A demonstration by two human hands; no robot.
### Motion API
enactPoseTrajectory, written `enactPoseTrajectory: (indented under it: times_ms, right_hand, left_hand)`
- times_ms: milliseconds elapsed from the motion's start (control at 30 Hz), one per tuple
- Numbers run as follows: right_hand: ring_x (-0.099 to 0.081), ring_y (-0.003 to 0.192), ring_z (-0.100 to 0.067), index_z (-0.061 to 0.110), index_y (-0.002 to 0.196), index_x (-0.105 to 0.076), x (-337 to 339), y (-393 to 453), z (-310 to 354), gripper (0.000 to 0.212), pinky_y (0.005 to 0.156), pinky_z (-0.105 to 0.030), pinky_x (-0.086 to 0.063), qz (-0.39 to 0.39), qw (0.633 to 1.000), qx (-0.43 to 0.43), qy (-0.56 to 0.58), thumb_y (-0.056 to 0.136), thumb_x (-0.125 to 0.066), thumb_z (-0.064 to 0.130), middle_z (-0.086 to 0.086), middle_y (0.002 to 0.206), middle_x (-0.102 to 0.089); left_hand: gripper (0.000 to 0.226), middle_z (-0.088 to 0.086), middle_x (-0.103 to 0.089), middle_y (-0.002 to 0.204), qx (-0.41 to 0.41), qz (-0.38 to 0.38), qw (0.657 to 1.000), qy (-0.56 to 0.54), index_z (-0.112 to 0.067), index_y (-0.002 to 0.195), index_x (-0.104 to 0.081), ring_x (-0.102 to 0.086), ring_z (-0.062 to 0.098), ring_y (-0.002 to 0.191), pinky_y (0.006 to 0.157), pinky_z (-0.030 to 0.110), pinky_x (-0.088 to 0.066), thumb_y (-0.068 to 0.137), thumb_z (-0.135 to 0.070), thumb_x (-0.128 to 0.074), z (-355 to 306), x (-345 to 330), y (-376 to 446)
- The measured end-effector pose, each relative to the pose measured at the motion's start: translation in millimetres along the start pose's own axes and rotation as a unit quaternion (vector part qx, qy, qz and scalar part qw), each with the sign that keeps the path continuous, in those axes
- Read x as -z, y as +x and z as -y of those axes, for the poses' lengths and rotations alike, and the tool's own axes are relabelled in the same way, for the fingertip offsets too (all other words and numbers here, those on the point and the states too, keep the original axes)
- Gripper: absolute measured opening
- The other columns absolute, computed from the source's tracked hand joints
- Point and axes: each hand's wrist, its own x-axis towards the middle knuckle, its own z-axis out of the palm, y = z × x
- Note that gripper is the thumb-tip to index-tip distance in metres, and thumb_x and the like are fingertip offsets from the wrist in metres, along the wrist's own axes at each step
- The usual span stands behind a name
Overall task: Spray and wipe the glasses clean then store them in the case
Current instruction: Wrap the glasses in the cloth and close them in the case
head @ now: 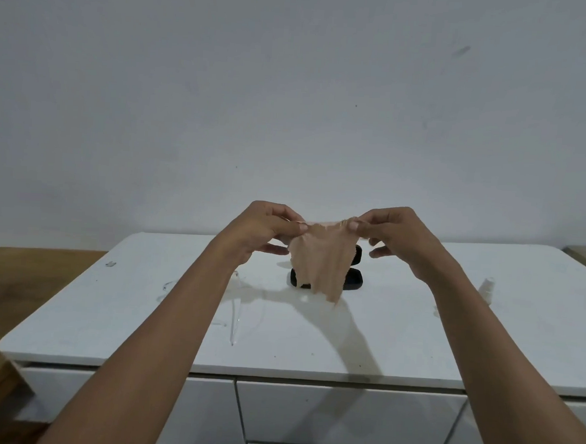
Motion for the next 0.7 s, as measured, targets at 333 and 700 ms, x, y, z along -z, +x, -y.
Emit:
enactPoseTrajectory:
  times_ms: [333,700]
  right_hand:
    - [-0.066,0.075,-0.017,0.006,0.089,-0.078,-3,10,-20,0.013,0.068,-0.030,-0.051,-0.064,0.998,-0.028,-0.005,0.085,-0.081,0.018,-0.016,0.090,-0.077]
    - [-0.065,0.076,-0.014,0.011,0.089,-0.078,3,12,-35,0.004,0.071,-0.031,-0.053,-0.045,0.998,-0.035,0.004,0.087,-0.075,0.012,-0.001,0.084,-0.072]
  left_hand:
    - [0.007,0.004,-0.072,0.076,-0.022,-0.041,0.995,0.091,-0.003,0.086,-0.077,-0.067,0.015,0.074,0.076,0.036,-0.057,0.081,-0.005,-0.081,19,5,12]
    - [0.018,-0.003,-0.068,0.065,-0.050,-0.040,0.993,0.097,-0.012,0.080,-0.078,-0.057,0.015,0.064,0.068,0.031,-0.049,0.079,0.005,-0.073,29,6,20]
